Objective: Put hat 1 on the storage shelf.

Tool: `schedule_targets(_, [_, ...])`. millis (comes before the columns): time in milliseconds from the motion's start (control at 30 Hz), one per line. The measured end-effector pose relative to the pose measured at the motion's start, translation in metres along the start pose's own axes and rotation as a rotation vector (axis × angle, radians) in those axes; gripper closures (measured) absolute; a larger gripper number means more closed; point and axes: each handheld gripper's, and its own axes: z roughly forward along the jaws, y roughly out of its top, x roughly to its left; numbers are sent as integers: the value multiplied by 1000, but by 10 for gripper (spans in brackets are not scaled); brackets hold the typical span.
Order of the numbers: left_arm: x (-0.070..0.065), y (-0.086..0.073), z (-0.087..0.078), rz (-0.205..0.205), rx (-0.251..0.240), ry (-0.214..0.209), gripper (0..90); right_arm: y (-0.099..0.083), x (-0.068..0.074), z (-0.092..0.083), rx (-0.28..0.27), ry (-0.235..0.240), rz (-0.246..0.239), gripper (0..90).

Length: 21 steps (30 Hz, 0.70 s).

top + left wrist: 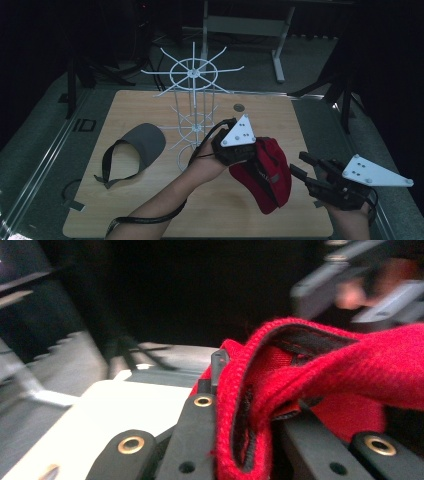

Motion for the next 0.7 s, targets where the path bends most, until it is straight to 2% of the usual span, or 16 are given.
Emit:
schedule_targets(67, [-1, -2, -1, 26, -13, -59, 884, 2, 4, 4, 14, 34, -17, 506])
schedule_targets(100, [-2, -2, -2, 37, -8, -60, 884, 3, 5, 6, 22, 45, -26, 508])
schedule_targets(133, [-2, -2, -2, 31, -16, -88, 884, 3, 7, 9, 29, 58, -36, 514])
schedule_targets(200, [-3, -2, -4, 37, -28, -108, 884, 4, 8, 14, 43, 96, -46, 520])
schedule_targets(233, [-2, -2, -5, 32, -41, -134, 883, 5, 9, 16, 46, 108, -51, 521])
schedule_targets(367, [-2, -3, -6, 26, -60, -157, 883, 5, 10, 20, 41, 120, -57, 573])
schedule_targets(500, [-2, -4, -6, 25, -59, -173, 883, 6, 8, 19, 27, 146, -60, 668])
schedule_targets(600, [-2, -5, -5, 29, -57, -176, 883, 7, 10, 19, 33, 167, -79, 751])
schedule_targets(633, [-2, -5, -4, 28, -57, -176, 883, 7, 10, 19, 33, 169, -83, 804])
schedule_targets(667, [-2, -5, -4, 26, -59, -178, 883, 7, 10, 19, 34, 171, -75, 864])
schedule_targets(700, [-1, -5, -4, 24, -59, -173, 882, 7, 10, 19, 32, 160, -72, 879])
